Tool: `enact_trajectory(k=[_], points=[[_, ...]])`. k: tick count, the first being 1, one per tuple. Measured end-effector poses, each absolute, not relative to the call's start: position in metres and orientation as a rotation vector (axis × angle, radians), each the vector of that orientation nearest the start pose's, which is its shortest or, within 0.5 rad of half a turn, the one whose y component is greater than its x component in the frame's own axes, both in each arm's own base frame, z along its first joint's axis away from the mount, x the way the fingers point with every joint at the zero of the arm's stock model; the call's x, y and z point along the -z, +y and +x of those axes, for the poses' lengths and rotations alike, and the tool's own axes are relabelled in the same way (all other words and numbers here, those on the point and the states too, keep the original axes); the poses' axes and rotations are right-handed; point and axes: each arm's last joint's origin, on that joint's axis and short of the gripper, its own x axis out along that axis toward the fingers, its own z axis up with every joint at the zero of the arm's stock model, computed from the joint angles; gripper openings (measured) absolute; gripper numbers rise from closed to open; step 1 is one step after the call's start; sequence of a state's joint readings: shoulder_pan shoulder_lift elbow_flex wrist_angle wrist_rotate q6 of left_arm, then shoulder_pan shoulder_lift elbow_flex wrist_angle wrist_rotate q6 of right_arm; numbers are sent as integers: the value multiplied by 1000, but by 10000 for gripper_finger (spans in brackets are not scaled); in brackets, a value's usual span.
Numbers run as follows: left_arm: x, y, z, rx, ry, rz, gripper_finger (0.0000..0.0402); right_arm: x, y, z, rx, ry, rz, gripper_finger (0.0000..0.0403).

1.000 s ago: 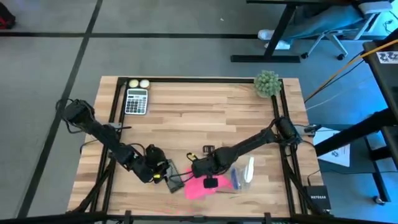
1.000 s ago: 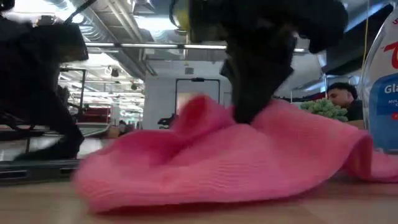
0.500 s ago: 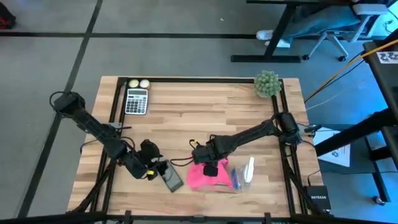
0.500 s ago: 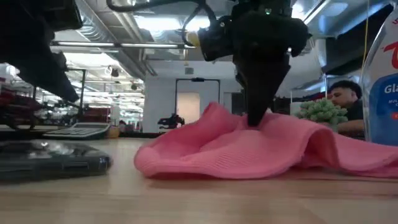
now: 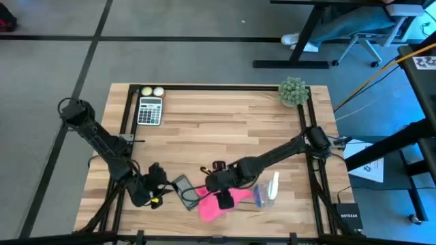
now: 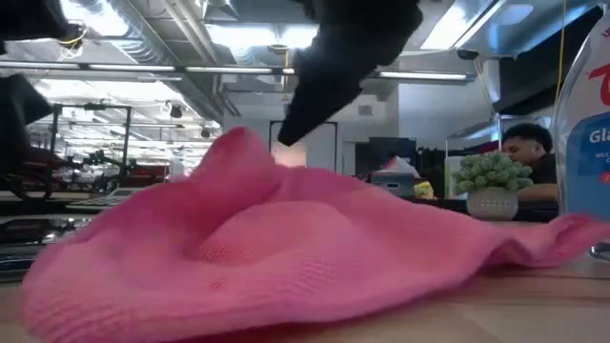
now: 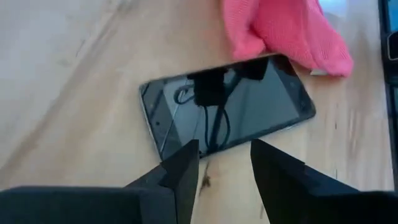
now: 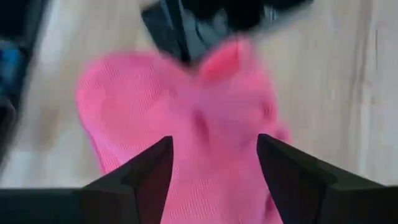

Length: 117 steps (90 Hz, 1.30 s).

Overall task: Apply microfiber cloth
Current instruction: Wipe the black cellphone with the pink microfiber cloth, then adjust the black cellphone on the table

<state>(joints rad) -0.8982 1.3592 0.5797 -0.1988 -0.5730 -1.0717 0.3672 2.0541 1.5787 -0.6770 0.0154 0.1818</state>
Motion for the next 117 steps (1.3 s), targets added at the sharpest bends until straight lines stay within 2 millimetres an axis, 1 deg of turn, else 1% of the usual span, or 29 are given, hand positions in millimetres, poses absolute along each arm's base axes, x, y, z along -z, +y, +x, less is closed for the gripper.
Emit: enact_trajectory(k=[8, 12, 15, 19, 23, 27, 33, 38, 43, 47, 52, 56, 60, 66, 73, 89, 102, 107, 110, 117], points=[[-148, -179, 159, -95, 771, -360, 128, -184, 144, 380, -125, 1382, -50, 218], [-144, -182, 160, -93, 770, -361, 128, -184, 140, 373, -86, 1472, -24, 218], [-141, -184, 163, -91, 765, -363, 128, -186, 140, 371, -70, 1499, 15, 218], [-137, -187, 166, -84, 756, -368, 128, -189, 142, 374, -70, 1478, 67, 218], [-132, -189, 170, -78, 750, -362, 128, -193, 146, 380, -93, 1410, 92, 218], [-128, -190, 173, -70, 746, -362, 128, -198, 154, 389, -139, 1304, 100, 218], [-121, -193, 178, -54, 755, -367, 128, -207, 167, 404, -233, 1086, 75, 218], [-117, -194, 181, -44, 765, -380, 128, -213, 176, 415, -262, 884, 30, 218], [-113, -195, 182, -29, 789, -391, 128, -217, 180, 425, -268, 715, 2, 218], [-111, -195, 182, -37, 792, -387, 128, -216, 181, 433, -266, 624, -1, 218], [-110, -195, 182, -46, 796, -398, 128, -208, 177, 440, -252, 612, -1, 218], [-110, -195, 182, -60, 791, -398, 128, -195, 173, 444, -256, 643, 0, 218], [-109, -193, 182, -84, 784, -387, 128, -178, 170, 447, -254, 695, 4, 218], [-108, -189, 180, -147, 766, -355, 128, -157, 166, 451, -234, 749, 22, 218], [-105, -180, 179, -243, 749, -312, 128, -142, 161, 454, -214, 782, 41, 218], [-100, -153, 183, -439, 780, -208, 128, -138, 145, 458, -157, 807, 38, 218], [-99, -130, 191, -574, 790, -158, 128, -145, 126, 465, -99, 769, 29, 218], [-99, -126, 193, -585, 802, -173, 128, -147, 121, 468, -101, 760, 47, 218], [-100, -126, 194, -577, 814, -190, 128, -144, 119, 470, -112, 758, 57, 218], [-106, -131, 194, -521, 854, -222, 128, -137, 119, 471, -133, 770, 67, 218]])
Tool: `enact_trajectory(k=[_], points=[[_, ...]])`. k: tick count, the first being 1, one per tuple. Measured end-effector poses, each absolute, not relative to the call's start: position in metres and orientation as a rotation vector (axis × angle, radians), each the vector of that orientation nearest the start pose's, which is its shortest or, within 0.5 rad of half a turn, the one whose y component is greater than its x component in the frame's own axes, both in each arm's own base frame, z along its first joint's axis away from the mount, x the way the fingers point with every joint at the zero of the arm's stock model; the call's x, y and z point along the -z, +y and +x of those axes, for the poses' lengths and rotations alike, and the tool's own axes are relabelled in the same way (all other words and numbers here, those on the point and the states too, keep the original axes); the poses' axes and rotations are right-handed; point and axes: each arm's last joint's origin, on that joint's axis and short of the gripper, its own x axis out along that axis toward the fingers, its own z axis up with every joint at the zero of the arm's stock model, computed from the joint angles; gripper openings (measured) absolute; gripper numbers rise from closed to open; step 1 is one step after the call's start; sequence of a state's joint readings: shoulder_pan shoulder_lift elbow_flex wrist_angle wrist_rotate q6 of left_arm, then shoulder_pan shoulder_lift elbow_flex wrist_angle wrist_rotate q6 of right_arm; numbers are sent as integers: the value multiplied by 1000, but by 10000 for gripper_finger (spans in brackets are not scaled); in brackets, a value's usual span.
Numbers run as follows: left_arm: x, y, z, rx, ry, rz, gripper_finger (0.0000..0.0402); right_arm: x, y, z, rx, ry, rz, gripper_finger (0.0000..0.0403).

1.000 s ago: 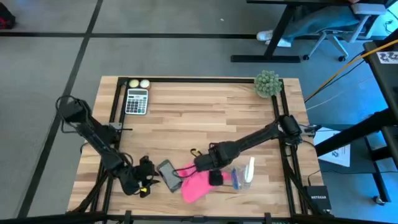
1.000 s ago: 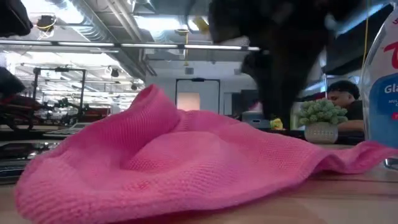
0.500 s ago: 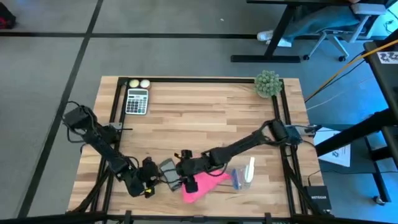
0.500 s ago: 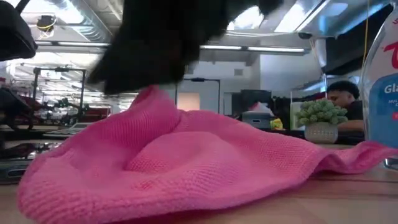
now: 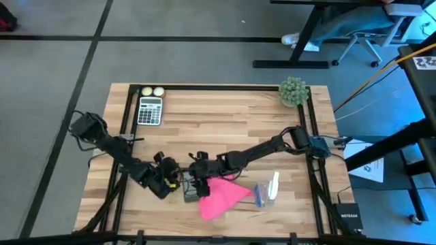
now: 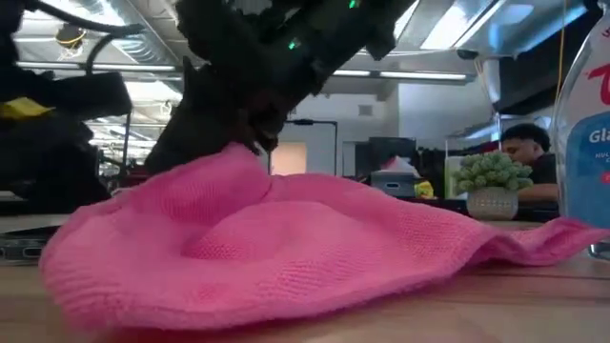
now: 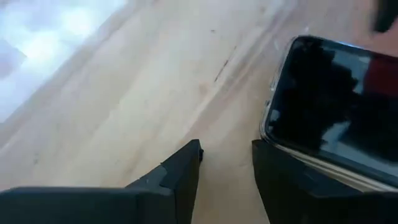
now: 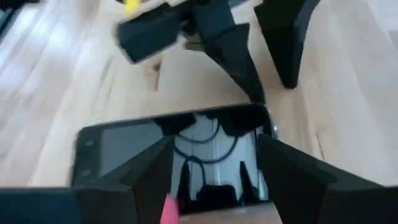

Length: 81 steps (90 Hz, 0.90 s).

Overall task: Apply microfiber cloth
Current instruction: Adjust the black cellphone on the table

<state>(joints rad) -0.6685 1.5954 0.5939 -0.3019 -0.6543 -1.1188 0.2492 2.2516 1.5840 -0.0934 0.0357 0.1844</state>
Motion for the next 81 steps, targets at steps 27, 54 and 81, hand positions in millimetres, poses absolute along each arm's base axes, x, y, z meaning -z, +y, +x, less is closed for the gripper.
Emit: enact_trajectory(k=[27, 54, 81], points=[[-143, -161, 175, -296, 849, -413, 128, -123, 120, 474, -122, 765, 54, 218], [-155, -169, 168, -236, 804, -468, 128, -116, 91, 478, 25, 803, 30, 218], [-155, -168, 167, -242, 801, -466, 128, -115, 48, 480, 188, 838, 22, 218]])
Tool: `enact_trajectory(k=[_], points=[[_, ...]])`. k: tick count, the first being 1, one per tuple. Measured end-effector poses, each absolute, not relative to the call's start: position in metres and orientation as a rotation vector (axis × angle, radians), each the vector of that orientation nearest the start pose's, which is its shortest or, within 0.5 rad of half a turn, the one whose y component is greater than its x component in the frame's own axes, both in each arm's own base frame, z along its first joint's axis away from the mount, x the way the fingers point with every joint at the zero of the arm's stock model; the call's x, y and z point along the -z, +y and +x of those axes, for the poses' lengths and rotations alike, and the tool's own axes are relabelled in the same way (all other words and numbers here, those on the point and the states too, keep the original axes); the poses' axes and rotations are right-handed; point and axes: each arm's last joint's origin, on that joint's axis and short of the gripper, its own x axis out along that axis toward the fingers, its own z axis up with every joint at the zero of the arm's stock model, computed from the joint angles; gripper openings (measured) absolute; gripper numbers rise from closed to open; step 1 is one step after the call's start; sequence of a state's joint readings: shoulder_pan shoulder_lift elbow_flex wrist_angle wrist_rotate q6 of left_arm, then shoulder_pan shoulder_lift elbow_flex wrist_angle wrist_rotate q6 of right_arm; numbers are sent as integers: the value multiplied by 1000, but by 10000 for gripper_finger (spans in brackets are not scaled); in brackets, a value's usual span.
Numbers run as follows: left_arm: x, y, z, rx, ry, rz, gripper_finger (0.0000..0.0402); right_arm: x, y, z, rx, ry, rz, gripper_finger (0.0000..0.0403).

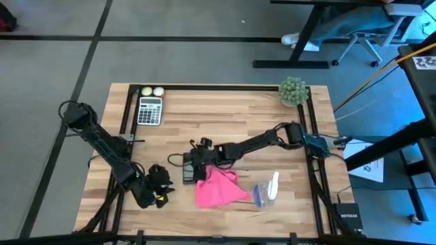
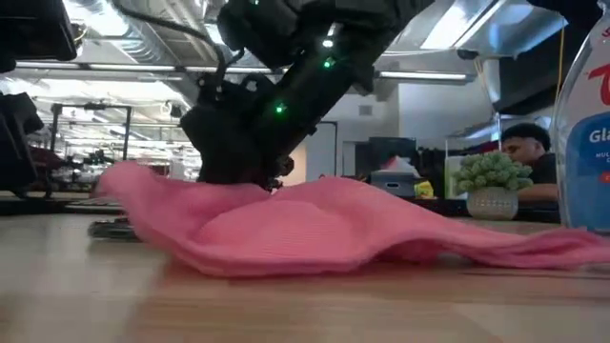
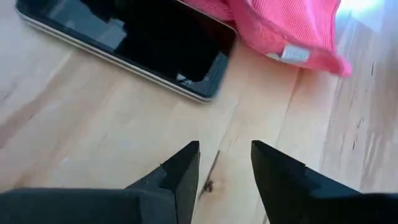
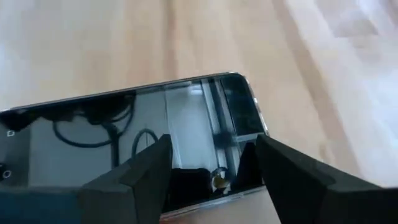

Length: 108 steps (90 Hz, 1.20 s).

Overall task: Apply microfiber cloth
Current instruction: Adjust the black cellphone on the table, then return to Home Position

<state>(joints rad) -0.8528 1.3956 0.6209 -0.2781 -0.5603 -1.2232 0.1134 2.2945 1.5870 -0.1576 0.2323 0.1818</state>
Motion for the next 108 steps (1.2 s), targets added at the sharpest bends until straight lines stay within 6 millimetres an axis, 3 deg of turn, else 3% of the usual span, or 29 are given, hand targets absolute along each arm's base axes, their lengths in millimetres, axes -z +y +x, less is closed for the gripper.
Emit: enact_trajectory(k=[45, 79, 90, 108], points=[[-155, -168, 167, -248, 795, -455, 128, -114, -15, 481, 249, 862, 49, 218], [-154, -166, 166, -260, 805, -438, 128, -119, -23, 479, 197, 875, 65, 218], [-157, -166, 166, -245, 807, -443, 128, -144, -19, 471, 110, 923, 143, 218], [-184, -155, 160, -176, 752, -448, 124, -222, 5, 441, -8, 950, 176, 218]])
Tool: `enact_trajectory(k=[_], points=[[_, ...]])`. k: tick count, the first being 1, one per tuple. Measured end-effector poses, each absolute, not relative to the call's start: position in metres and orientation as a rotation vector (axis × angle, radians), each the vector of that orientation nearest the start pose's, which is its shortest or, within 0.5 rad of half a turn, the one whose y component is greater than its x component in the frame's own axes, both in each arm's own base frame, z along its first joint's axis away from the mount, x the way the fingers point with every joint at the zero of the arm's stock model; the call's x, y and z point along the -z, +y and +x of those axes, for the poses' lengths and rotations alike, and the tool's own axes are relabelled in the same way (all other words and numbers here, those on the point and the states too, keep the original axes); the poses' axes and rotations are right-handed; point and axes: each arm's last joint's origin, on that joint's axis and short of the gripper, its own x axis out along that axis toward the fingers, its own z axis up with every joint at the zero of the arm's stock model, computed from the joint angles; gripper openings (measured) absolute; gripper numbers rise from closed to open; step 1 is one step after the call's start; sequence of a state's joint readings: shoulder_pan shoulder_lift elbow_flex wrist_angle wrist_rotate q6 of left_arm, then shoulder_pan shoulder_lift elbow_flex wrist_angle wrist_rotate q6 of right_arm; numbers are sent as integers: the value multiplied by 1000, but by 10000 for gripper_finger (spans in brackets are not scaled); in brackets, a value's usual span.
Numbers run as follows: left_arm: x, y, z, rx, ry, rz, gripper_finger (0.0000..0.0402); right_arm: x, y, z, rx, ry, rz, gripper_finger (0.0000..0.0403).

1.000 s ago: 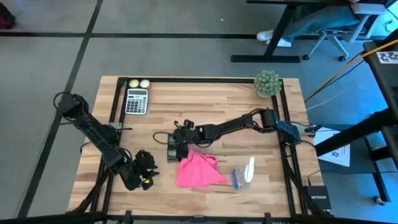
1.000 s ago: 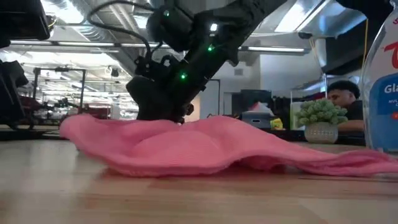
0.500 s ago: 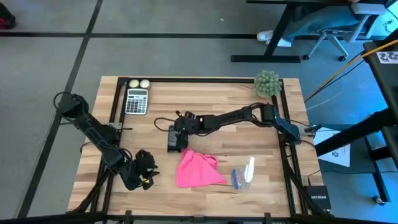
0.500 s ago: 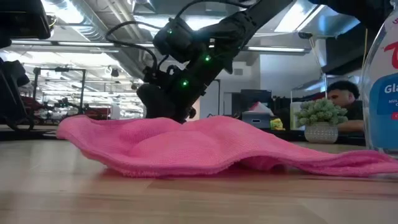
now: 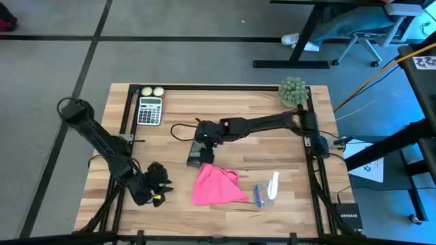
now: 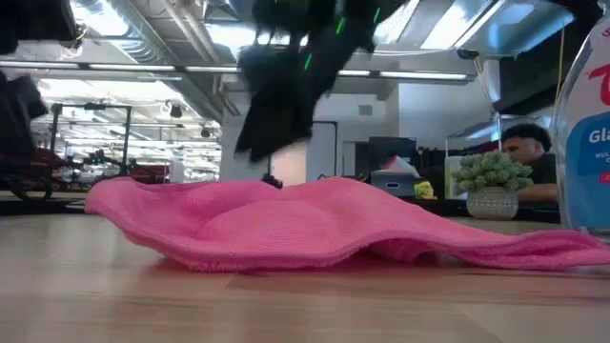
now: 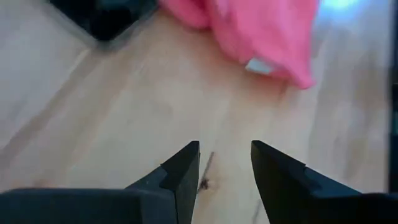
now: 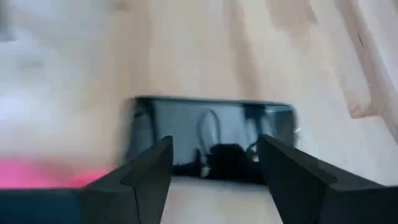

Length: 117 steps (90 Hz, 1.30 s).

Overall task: Apply microfiber cloth
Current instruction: Return to Home Position

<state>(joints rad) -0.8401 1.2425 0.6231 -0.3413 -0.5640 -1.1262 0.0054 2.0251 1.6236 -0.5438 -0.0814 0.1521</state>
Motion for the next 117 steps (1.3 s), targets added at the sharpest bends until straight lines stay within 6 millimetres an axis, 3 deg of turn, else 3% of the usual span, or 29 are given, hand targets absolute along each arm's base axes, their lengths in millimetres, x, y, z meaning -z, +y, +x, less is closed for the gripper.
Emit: enact_trajectory(k=[21, 43, 57, 75, 90, 107, 117], points=[[-221, -109, 142, -228, 685, -362, 97, -284, 30, 386, -39, 949, 159, 218], [-246, -67, 136, -214, 608, -278, 49, -305, 35, 307, 79, 866, 152, 218], [-252, -47, 138, -200, 614, -205, 8, -290, 26, 246, 123, 722, 225, 189], [-258, -24, 145, -143, 509, -168, 0, -274, 18, 184, 74, 402, 279, 95], [-235, -6, 147, -81, 408, -197, 0, -254, 13, 150, 68, 245, 298, 11], [-218, 7, 140, -28, 222, -229, 0, -232, 10, 124, 57, 141, 314, 17], [-203, 11, 133, -66, 205, -239, 0, -222, 9, 113, 48, 92, 321, 6]])
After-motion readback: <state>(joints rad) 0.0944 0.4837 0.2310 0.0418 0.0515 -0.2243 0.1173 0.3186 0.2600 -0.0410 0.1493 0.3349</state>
